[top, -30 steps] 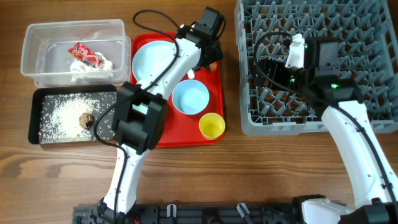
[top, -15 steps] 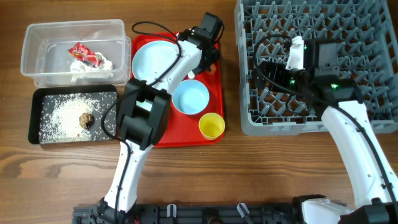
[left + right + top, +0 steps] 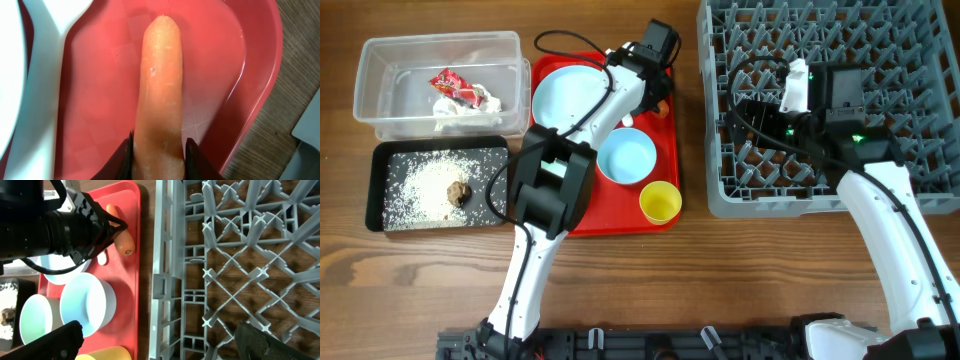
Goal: Sort waste into correct bins and load items into the dishwasher rack
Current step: 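Grasp the orange carrot with the left gripper and drop it on the black tray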
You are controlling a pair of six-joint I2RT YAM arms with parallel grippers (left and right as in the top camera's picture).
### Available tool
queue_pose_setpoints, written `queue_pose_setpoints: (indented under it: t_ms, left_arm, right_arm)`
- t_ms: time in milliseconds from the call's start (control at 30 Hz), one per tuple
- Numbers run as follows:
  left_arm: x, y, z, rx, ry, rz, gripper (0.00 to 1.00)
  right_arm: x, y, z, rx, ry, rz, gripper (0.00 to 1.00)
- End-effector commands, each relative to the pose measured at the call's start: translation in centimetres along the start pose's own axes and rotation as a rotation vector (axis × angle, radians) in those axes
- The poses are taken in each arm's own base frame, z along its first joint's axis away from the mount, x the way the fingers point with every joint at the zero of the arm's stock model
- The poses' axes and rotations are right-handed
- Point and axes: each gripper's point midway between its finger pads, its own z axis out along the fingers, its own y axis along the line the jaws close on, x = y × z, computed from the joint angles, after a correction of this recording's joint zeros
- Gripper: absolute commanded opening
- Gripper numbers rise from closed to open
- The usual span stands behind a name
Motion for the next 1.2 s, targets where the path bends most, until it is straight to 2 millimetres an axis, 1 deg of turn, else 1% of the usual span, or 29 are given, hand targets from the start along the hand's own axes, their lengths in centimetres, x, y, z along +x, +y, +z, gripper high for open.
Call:
queue_pose_setpoints:
  t_ms: [0,33,100,133,167,200,267,300,333,367,400,433,467,533,567,600,633,767,867,933,1000,1067,1133,1167]
  left_arm:
    - [-0.8,0.6,-0.3,-0.003,0.003,0.056,0.20]
    - [-1.4,0.3,-1.2,0.012,-0.009,0.061,0.21]
    - [-3.5,-0.7,-4.5,0.065,-0.055,0.108,0.22]
    - [-4.1,-1.0,-5.8,0.082,-0.071,0.124,0.22]
    - [-5.1,-1.4,-7.9,0.106,-0.096,0.143,0.22]
    - [-5.8,-1.6,-9.5,0.123,-0.115,0.154,0.23]
    - [-7.4,-1.5,-13.1,0.152,-0.156,0.171,0.24]
    - [-8.5,-0.9,-15.4,0.159,-0.181,0.172,0.24]
    - [-9.1,-0.5,-16.6,0.162,-0.193,0.170,0.24]
    - [-9.9,0.2,-18.4,0.162,-0.210,0.171,0.24]
    - [-10.9,1.5,-20.4,0.156,-0.226,0.159,0.24]
    - [-11.5,2.5,-21.5,0.147,-0.234,0.155,0.23]
    - [-12.3,4.0,-22.9,0.127,-0.244,0.150,0.23]
    - [-13.8,7.5,-24.9,0.064,-0.259,0.108,0.22]
    - [-14.6,9.7,-25.7,0.016,-0.269,0.074,0.22]
    - [-16.0,13.7,-27.0,-0.067,-0.281,0.011,0.22]
    - [-16.6,15.7,-27.5,-0.104,-0.282,-0.025,0.22]
    - [-18.1,25.5,-29.0,-0.257,-0.223,-0.228,0.22]
    - [-18.9,31.3,-28.7,-0.301,-0.181,-0.367,0.22]
    - [-18.5,34.9,-28.1,-0.344,-0.150,-0.452,0.22]
    - [-17.5,37.7,-27.2,-0.380,-0.107,-0.531,0.22]
    - [-15.7,40.0,-25.1,-0.387,-0.031,-0.589,0.22]
    - [-13.5,41.2,-22.4,-0.353,0.053,-0.640,0.20]
    - [-13.1,41.6,-21.7,-0.348,0.065,-0.649,0.20]
  right_arm:
    - [-0.7,-0.1,-0.4,0.018,-0.022,-0.031,1.00]
    - [-0.7,-0.1,-0.4,0.017,-0.022,-0.032,1.00]
    - [-0.7,-0.1,-0.4,0.017,-0.023,-0.032,1.00]
    - [-0.7,-0.1,-0.4,0.017,-0.023,-0.032,1.00]
    - [-0.7,-0.1,-0.4,0.017,-0.024,-0.033,1.00]
    - [-0.7,-0.1,-0.4,0.017,-0.024,-0.033,1.00]
    - [-0.7,-0.1,-0.4,0.017,-0.023,-0.032,1.00]
    - [-0.7,-0.1,-0.4,0.017,-0.023,-0.032,1.00]
    - [-0.7,-0.1,-0.4,0.017,-0.023,-0.032,1.00]
    - [-0.7,-0.1,-0.4,0.017,-0.023,-0.032,1.00]
    - [-0.7,-0.1,-0.4,0.017,-0.023,-0.032,1.00]
    - [-0.7,-0.1,-0.4,0.017,-0.023,-0.032,1.00]
    - [-0.7,-0.1,-0.4,0.017,-0.024,-0.032,1.00]
    - [-0.8,-0.1,-0.4,0.016,-0.026,-0.033,1.00]
    - [-0.8,-0.1,-0.4,0.016,-0.026,-0.033,1.00]
    - [-0.7,-0.1,-0.4,0.017,-0.024,-0.032,1.00]
    - [-0.7,-0.1,-0.4,0.017,-0.023,-0.032,1.00]
    - [-0.8,-0.1,-0.4,0.016,-0.027,-0.031,1.00]
    - [-0.9,-0.1,-0.4,0.015,-0.029,-0.031,1.00]
    - [-0.9,-0.1,-0.4,0.015,-0.030,-0.031,1.00]
    - [-0.9,-0.1,-0.4,0.014,-0.030,-0.025,1.00]
    - [-0.9,-0.1,-0.4,0.014,-0.030,-0.024,1.00]
    - [-0.8,-0.1,-0.4,0.015,-0.026,-0.023,1.00]
    - [-0.8,-0.1,-0.4,0.015,-0.026,-0.023,1.00]
